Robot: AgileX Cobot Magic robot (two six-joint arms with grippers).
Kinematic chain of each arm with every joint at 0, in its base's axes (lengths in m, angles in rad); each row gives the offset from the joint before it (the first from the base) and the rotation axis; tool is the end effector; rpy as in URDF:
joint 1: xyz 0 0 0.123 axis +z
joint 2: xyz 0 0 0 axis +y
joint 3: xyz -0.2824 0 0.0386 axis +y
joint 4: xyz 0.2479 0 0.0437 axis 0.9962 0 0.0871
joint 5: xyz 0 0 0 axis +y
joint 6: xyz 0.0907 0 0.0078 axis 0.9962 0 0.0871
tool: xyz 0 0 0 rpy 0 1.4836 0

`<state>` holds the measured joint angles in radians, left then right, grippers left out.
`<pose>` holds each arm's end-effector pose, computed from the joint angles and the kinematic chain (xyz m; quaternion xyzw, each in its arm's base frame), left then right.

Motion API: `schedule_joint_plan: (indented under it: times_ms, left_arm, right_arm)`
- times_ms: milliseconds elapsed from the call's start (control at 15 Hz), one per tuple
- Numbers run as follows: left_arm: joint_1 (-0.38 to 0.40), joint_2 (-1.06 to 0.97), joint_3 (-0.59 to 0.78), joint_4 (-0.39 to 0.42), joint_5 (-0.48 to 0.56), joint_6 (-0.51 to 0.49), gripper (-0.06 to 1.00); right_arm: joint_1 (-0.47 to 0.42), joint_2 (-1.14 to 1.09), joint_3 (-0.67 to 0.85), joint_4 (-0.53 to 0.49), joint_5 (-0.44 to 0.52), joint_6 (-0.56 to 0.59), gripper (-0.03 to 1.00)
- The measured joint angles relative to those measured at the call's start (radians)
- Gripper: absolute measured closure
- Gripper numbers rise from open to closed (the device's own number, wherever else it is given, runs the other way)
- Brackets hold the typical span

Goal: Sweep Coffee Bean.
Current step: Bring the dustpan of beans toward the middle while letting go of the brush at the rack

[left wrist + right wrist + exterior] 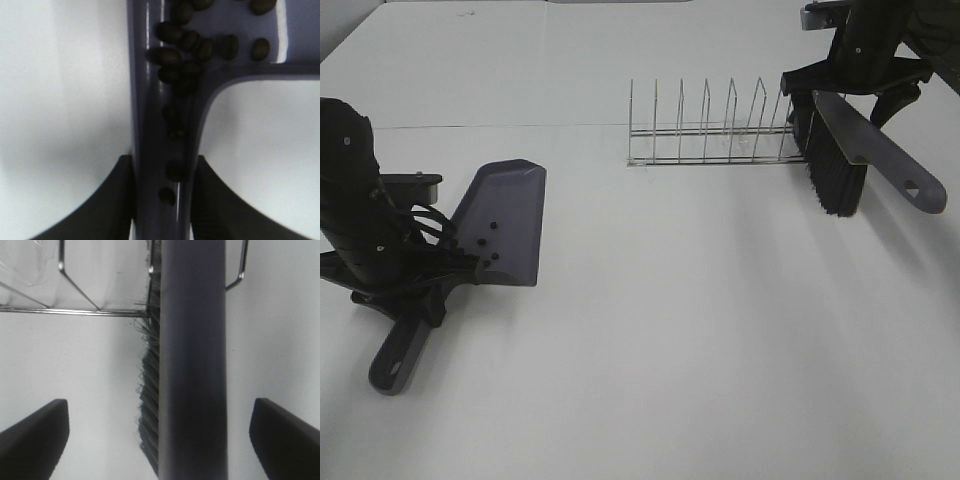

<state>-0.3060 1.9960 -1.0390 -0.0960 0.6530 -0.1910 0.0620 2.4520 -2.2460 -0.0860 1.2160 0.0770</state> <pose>0.3175 -0.1059 0.0961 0.0200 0.9991 -0.0350 0.0158 0.5147 0.0246 0.1767 -0.0026 0.9922 -0.0335 0.1202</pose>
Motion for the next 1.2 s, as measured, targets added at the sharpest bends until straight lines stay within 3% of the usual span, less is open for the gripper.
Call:
schedule_joint_plan:
  times_ms: [333,600,867,1000,1200]
  left_arm:
    - [-0.019,-0.009,0.011,-0.057,-0.021,0.003,0.69]
    - [-0.11,-0.009,0.011,-0.064,-0.064,-0.026,0.69]
    - [-0.118,-0.008,0.011,-0.072,-0.071,-0.053,0.68]
    - [-0.118,-0.008,0.011,-0.072,-0.079,-0.053,0.6]
    - [-0.118,-0.006,-0.01,-0.071,-0.086,-0.049,0.28]
  right_arm:
    - [0.0,-0.066,-0.005,0.086,0.003,0.0,0.13]
    - [0.0,-0.066,-0.005,0.091,0.003,0.0,0.13]
    - [0.0,-0.066,-0.005,0.091,0.003,-0.001,0.13]
    - [0.0,-0.066,-0.005,0.091,0.003,-0.002,0.13]
    - [0.0,-0.07,-0.005,0.091,0.003,-0.003,0.13]
